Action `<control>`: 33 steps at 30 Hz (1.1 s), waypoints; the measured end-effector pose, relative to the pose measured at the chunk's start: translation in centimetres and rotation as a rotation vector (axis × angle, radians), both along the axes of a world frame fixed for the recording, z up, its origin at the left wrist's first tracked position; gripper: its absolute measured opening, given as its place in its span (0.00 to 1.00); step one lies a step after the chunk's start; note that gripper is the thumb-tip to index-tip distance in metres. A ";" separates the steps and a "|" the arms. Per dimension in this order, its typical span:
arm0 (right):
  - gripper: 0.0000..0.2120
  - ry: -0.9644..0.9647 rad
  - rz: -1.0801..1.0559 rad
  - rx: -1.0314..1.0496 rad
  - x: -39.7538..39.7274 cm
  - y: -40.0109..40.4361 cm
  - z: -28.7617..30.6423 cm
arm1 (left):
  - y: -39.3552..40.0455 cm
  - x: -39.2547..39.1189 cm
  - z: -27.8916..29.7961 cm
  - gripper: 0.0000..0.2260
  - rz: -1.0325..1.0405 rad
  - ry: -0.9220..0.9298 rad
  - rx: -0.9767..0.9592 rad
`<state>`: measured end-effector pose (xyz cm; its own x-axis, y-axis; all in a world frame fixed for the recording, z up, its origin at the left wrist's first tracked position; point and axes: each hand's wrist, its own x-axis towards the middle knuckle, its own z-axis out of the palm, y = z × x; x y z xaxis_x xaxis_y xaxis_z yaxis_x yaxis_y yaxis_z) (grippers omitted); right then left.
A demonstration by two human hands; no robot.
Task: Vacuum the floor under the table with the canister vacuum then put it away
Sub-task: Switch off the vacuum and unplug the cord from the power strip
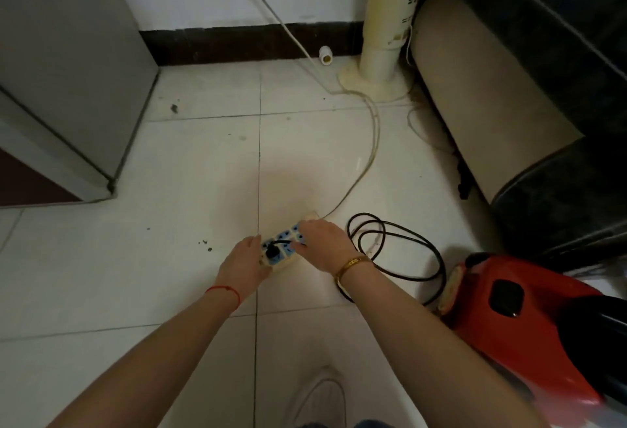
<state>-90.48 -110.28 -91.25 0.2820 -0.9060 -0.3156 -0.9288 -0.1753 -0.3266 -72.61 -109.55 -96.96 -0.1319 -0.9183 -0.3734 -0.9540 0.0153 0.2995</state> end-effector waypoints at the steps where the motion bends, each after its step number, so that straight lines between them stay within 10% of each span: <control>1: 0.18 0.010 -0.004 0.020 0.6 -0.4 -0.6 | -0.3 -0.1 -0.7 0.30 0.007 0.002 0.001; 15: 0.13 0.226 0.077 0.125 7.0 -2.9 -2.7 | -1.6 0.9 -4.3 0.30 0.011 0.085 -0.034; 33: 0.18 -0.174 -0.233 0.386 4.7 -5.9 1.5 | -2.3 1.1 -4.4 0.32 -0.037 0.046 0.002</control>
<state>-85.75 -116.15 -89.72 0.1634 -0.7770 -0.6079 -0.8548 0.1961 -0.4805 -71.48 -111.88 -101.36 -0.1832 -0.9116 -0.3680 -0.9380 0.0499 0.3431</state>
